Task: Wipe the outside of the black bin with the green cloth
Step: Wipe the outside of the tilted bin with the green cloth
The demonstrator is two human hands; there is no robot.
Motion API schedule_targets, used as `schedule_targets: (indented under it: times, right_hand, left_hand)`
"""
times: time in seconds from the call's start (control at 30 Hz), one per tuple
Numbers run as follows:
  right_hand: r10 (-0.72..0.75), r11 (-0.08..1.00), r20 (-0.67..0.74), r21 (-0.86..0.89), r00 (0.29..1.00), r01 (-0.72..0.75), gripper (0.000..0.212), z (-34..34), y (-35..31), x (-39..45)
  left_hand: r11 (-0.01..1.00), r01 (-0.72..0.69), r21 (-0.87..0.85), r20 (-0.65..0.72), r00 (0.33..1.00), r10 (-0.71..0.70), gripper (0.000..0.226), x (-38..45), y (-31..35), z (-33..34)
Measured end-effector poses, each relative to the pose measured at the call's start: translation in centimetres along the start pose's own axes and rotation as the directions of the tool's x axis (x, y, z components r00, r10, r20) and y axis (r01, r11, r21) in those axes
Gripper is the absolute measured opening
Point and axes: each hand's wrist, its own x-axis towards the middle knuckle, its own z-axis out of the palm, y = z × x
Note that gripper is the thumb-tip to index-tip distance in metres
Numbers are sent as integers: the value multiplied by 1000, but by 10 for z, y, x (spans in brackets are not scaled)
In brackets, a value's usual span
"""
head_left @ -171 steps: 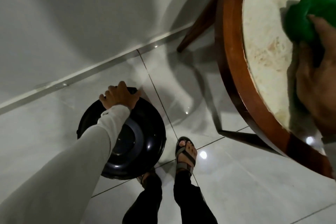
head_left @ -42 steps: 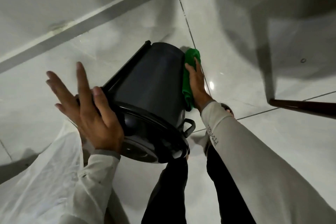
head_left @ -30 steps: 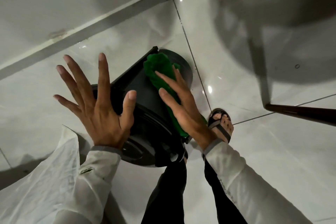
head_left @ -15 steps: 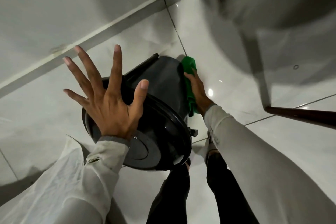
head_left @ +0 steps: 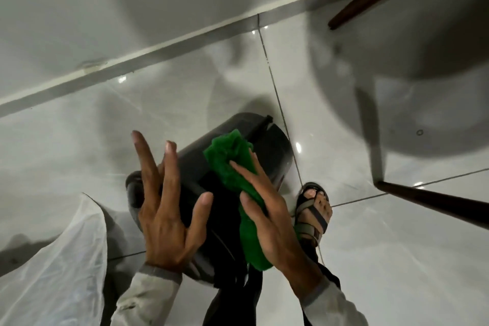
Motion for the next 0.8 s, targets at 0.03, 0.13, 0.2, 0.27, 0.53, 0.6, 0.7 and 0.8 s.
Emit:
schedule_targets:
  times: [0.03,0.13,0.2,0.27,0.53,0.6,0.7,0.8]
  right_hand:
    - [-5,1000,0,9,1000,5,50,3,-2,6]
    - [-115,982,55,-142,992,122,49,14,-5,31]
    - [-177,924,118,-323,977,207,48,22,1,47]
    - [-175,858,123,-467,977,212,52,29,7,58]
    - [-228,772,-50,-618,972,149,49,32,36,71]
    - [-241,772,-47,-615,969,162,46,27,42,78]
    - [-185,780,-76,-617,980,100,49,6,54,85]
    - [-93,806,-154,-591,984,-17,53,-24,66,99]
  left_hand:
    - [999,24,-29,-14,1000,-24,70,-5,-1,-2]
    - [998,55,-18,-8,998,-55,80,-10,-2,-2]
    - [995,93,39,-17,996,-93,90,-6,-3,-1]
    - [988,152,38,-43,988,-150,96,-4,-6,-2]
    - [813,521,-259,-90,825,-557,95,9,-16,-11]
    - [833,505,-227,-64,846,-530,97,9,-16,-13]
    - [865,473,-165,-28,875,-484,97,1,-15,-15]
    - [902,420,-99,-16,906,-423,92,-7,-8,-10]
